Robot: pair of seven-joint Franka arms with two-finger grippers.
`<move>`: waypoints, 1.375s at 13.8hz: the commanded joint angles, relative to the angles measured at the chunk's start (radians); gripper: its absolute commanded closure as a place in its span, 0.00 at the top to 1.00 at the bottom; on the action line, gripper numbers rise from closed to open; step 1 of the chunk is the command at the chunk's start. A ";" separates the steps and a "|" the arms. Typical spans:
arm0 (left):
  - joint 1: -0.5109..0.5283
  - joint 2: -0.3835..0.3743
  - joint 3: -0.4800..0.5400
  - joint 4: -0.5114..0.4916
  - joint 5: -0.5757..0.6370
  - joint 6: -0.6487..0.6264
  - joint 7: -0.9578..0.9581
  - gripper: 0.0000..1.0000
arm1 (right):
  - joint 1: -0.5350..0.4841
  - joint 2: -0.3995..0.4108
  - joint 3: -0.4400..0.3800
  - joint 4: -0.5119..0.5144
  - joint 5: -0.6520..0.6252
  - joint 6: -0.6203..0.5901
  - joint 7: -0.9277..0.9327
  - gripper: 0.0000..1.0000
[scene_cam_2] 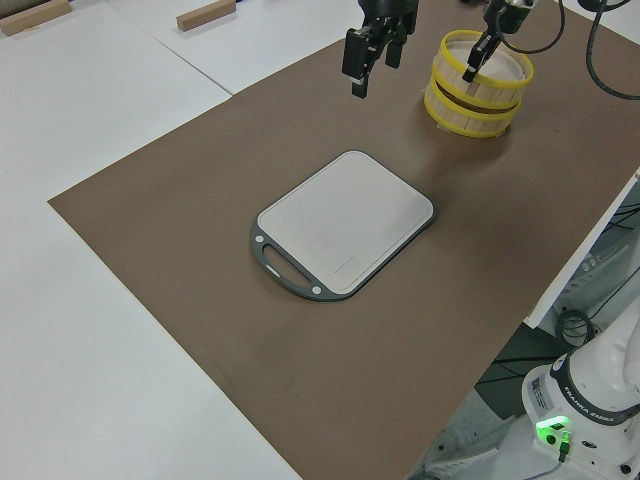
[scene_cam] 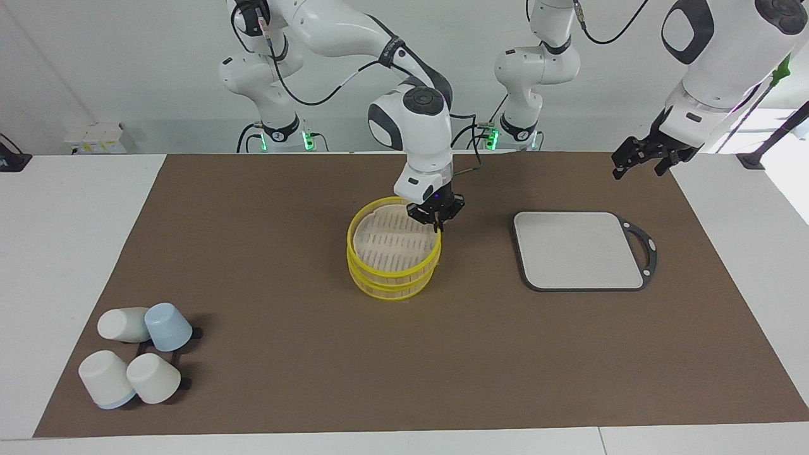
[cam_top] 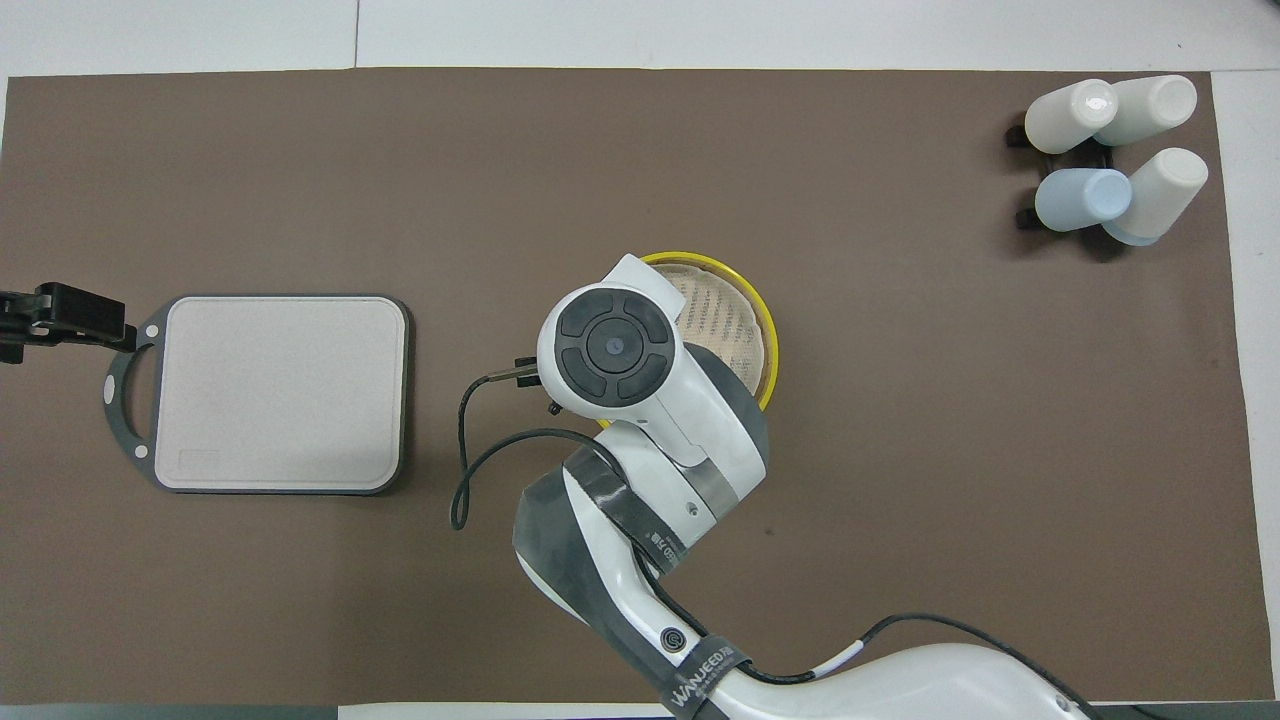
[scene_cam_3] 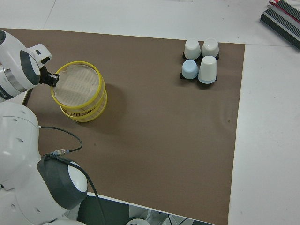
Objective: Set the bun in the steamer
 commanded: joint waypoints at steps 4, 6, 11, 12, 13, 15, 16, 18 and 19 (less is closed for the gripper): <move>-0.072 0.004 0.062 0.033 0.019 -0.054 0.010 1.00 | -0.012 0.003 -0.009 -0.026 0.006 0.011 0.001 0.00; -0.134 0.010 0.145 0.043 -0.036 -0.057 0.010 1.00 | -0.007 -0.006 -0.009 -0.062 0.006 0.040 0.002 0.00; -0.191 0.016 0.162 0.078 -0.072 -0.053 0.010 1.00 | -0.001 -0.021 -0.008 -0.121 0.006 0.106 0.010 0.00; -0.192 0.016 0.162 0.078 -0.070 -0.054 0.010 1.00 | 0.000 -0.023 -0.008 -0.123 0.008 0.114 0.012 0.00; -0.192 0.016 0.162 0.078 -0.067 -0.056 0.010 1.00 | 0.000 -0.023 -0.008 -0.125 0.009 0.114 0.012 0.00; -0.191 0.016 0.158 0.080 -0.059 -0.057 0.010 1.00 | 0.002 -0.023 -0.008 -0.125 0.009 0.114 0.013 0.15; -0.183 0.015 0.156 0.080 -0.055 -0.057 0.012 1.00 | 0.002 -0.023 -0.008 -0.123 0.009 0.112 0.015 0.72; -0.188 0.018 0.155 0.081 -0.013 -0.054 0.026 1.00 | 0.005 -0.021 -0.008 -0.094 0.009 0.097 0.016 1.00; -0.191 0.022 0.152 0.081 0.023 -0.051 0.044 1.00 | 0.004 -0.021 -0.009 -0.062 0.009 0.065 0.018 1.00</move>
